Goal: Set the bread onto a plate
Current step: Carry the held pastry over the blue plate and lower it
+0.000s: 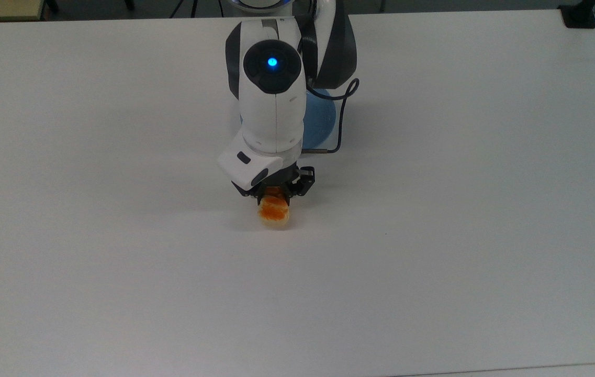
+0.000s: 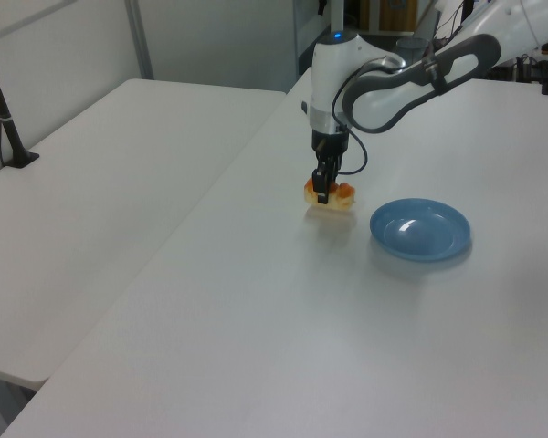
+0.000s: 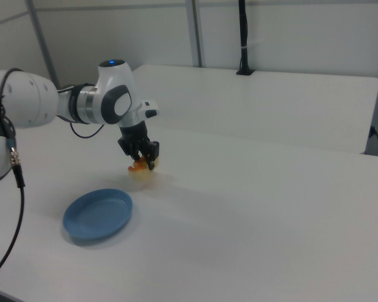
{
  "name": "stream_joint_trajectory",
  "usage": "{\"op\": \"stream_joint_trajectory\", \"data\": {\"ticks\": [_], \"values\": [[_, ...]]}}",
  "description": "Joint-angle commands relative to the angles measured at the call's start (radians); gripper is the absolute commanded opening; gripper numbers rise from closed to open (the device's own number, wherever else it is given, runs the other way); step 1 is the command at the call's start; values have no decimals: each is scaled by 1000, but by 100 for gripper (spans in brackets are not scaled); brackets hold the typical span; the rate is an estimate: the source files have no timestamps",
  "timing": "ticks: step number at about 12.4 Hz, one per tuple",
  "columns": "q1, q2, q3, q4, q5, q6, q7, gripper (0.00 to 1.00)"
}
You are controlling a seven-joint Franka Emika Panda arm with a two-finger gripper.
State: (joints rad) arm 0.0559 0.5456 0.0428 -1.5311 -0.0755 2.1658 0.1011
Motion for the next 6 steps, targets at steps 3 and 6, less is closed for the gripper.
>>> {"op": "stream_joint_trajectory", "data": {"ticks": [3, 6], "values": [[5, -316, -8, -340, 0, 8, -17, 49], [-2, -427, -6, -478, 8, 11, -63, 49]]}}
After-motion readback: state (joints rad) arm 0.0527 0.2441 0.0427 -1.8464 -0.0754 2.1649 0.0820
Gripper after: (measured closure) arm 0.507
